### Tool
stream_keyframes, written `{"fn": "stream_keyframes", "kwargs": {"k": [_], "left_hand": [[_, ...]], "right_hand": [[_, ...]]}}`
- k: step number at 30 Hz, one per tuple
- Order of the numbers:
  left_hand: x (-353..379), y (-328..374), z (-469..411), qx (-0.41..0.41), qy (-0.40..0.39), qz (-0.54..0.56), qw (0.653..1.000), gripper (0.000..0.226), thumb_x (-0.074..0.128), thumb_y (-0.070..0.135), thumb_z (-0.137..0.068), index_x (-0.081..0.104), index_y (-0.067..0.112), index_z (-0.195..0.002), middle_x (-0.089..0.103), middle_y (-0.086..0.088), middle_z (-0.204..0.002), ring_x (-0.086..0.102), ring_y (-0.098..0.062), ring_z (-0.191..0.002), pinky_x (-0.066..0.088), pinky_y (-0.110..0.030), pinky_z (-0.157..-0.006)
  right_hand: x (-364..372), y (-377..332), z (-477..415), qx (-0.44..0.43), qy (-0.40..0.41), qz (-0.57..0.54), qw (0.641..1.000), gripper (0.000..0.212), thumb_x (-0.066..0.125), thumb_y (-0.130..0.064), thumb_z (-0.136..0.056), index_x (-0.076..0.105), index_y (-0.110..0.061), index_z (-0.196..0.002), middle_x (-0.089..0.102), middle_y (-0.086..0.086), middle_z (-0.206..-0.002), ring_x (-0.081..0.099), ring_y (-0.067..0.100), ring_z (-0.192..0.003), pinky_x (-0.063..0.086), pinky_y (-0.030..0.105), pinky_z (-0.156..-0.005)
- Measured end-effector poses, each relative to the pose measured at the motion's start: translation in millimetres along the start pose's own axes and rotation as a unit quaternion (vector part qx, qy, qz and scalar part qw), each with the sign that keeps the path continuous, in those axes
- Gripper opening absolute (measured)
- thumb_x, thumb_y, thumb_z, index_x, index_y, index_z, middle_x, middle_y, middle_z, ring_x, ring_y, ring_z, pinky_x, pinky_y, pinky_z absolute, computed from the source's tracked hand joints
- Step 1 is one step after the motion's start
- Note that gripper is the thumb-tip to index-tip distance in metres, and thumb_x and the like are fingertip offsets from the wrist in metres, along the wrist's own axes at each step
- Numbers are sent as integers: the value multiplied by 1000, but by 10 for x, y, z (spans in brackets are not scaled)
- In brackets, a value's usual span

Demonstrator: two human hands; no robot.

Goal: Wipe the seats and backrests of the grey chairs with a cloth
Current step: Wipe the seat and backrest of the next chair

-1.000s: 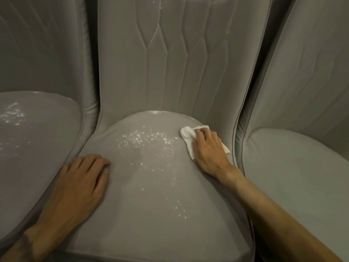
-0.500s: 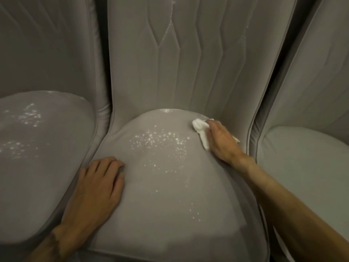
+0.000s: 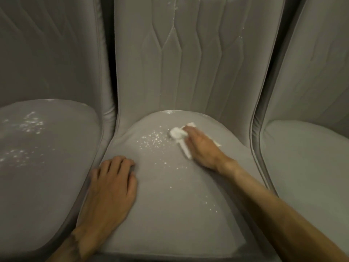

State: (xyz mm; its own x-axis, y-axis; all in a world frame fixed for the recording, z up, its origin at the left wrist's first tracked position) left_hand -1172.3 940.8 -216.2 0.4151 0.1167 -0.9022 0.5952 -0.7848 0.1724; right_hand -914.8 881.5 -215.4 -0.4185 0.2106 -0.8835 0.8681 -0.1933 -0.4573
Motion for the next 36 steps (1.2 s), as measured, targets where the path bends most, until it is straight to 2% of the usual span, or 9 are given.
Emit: {"fn": "stream_keyframes", "kwargs": {"k": [3,8,14,17,21,27,30,33,36], "left_hand": [[11,-3,9,-1,-7,19,1000,22,42,29,-98,57,23,-113,58,1,-111,51,-24,-96,42,-44,-83],[-5,-19,6,-21,-11,27,999,24,42,28,-96,60,22,-112,60,1,-111,51,-21,-96,37,-39,-85],[9,-34,9,-27,-11,37,999,22,45,26,-96,59,23,-113,59,2,-111,52,-21,-97,39,-41,-86],[25,-47,17,-23,-13,38,999,21,45,26,-97,58,24,-114,58,3,-112,51,-21,-98,39,-41,-87],[11,-44,6,-20,-6,27,999,20,45,27,-97,58,24,-113,57,3,-111,51,-21,-97,38,-40,-85],[14,-48,11,-23,-10,31,999,24,41,29,-98,59,23,-113,60,2,-112,54,-22,-97,44,-42,-85],[17,-43,4,-22,-4,28,999,24,40,29,-98,59,23,-112,60,1,-112,55,-24,-97,45,-45,-84],[26,-40,-4,-22,2,22,1000,22,41,29,-97,58,23,-111,59,2,-111,54,-24,-96,41,-43,-83],[30,-46,3,-27,4,15,1000,20,46,27,-96,57,25,-111,57,4,-112,52,-23,-97,36,-41,-82]], "right_hand": [[29,-38,98,-38,-28,-8,999,35,38,-30,-107,45,-18,-140,51,2,-141,48,14,-126,30,18,-108],[-366,534,48,91,39,12,995,36,39,-24,-107,48,-9,-139,53,11,-140,50,28,-130,33,33,-114],[36,4,77,-5,-9,41,999,42,31,-39,-108,43,-16,-141,51,5,-141,49,20,-124,35,30,-108],[-228,329,92,59,-14,44,997,46,31,-35,-108,39,-14,-148,45,7,-151,42,21,-138,27,28,-116],[-257,342,21,100,45,62,992,40,34,-28,-108,48,-4,-137,54,17,-139,50,33,-128,35,38,-111],[-5,-78,-22,-14,-12,100,995,38,43,-39,-105,54,-14,-131,52,7,-136,53,27,-121,42,40,-106],[-349,345,-10,45,27,166,985,35,53,-39,-99,62,-11,-118,53,12,-118,55,32,-107,45,42,-98],[-529,662,-34,139,73,169,973,34,56,-31,-98,57,-1,-116,52,20,-113,51,40,-105,40,46,-97],[-352,452,-152,125,114,117,979,27,51,-30,-102,52,-3,-104,53,18,-103,52,36,-95,40,45,-89]]}}
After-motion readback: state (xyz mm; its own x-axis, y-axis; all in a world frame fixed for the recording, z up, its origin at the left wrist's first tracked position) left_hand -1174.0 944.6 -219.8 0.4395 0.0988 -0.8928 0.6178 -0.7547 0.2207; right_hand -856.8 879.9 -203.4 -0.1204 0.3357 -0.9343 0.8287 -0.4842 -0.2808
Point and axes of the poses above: each hand's wrist, its own z-axis away from the middle knuckle, its own x-axis out of the palm, y = z × x, the point moved 8 cm from there along -z, towards the middle knuckle
